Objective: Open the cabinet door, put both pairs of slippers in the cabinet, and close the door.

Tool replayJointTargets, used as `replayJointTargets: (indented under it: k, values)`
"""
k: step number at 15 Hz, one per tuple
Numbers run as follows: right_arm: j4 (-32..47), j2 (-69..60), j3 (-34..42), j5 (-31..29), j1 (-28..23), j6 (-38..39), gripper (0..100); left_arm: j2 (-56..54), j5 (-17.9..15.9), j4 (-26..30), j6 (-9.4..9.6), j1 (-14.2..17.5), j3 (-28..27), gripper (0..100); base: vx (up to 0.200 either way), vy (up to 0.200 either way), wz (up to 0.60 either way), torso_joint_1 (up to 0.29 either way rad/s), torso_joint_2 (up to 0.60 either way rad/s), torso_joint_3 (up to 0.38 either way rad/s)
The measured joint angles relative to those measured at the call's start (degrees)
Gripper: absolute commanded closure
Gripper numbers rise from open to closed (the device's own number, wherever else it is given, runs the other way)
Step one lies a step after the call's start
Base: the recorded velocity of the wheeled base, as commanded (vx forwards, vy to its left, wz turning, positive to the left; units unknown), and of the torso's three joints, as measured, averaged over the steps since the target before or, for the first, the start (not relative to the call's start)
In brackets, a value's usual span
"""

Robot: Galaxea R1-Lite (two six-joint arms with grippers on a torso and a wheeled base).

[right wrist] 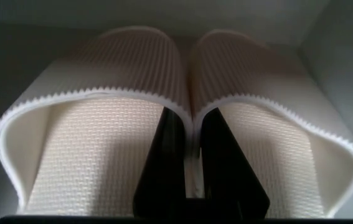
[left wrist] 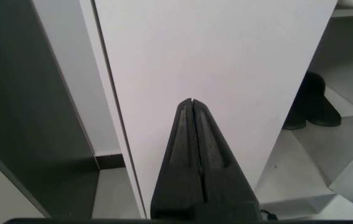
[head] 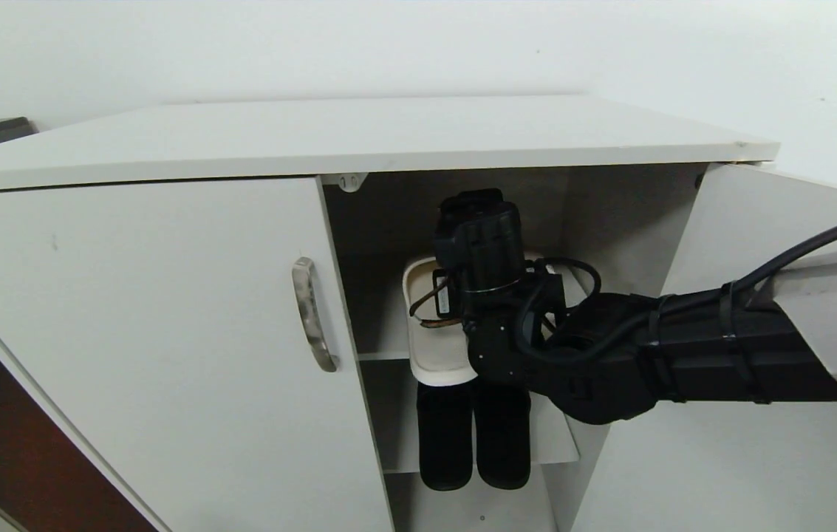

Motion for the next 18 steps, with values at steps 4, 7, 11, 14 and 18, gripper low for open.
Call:
replayJointTargets:
  k: [4,7,11,14,18]
  values:
    - [3.79,3.08,-6.83,-0.02,-2.16,0.09,100,0.0,0.02,0.0,0.0,-0.02,0.0,100,0.0,0.0,0.0,0.0,0.0,0.0]
    - [5.19,5.17,-10.86,0.0,-2.99,0.06,100,0.0,0.02,0.0,0.0,-0.02,0.0,100,0.0,0.0,0.0,0.0,0.0,0.0]
    - [5.22,7.16,-12.84,0.0,-3.61,0.06,100,0.0,0.0,0.0,0.0,-0.02,0.0,100,0.0,0.0,0.0,0.0,0.0,0.0]
    - [5.19,7.72,-12.96,0.04,-3.67,0.09,100,0.0,0.0,0.0,0.02,0.0,0.0,100,0.0,0.0,0.0,0.0,0.0,0.0]
    - [5.19,7.88,-12.87,0.02,-3.67,0.09,0,0.0,0.02,0.0,0.02,-0.02,0.0,100,0.0,0.0,0.0,0.0,0.0,0.0]
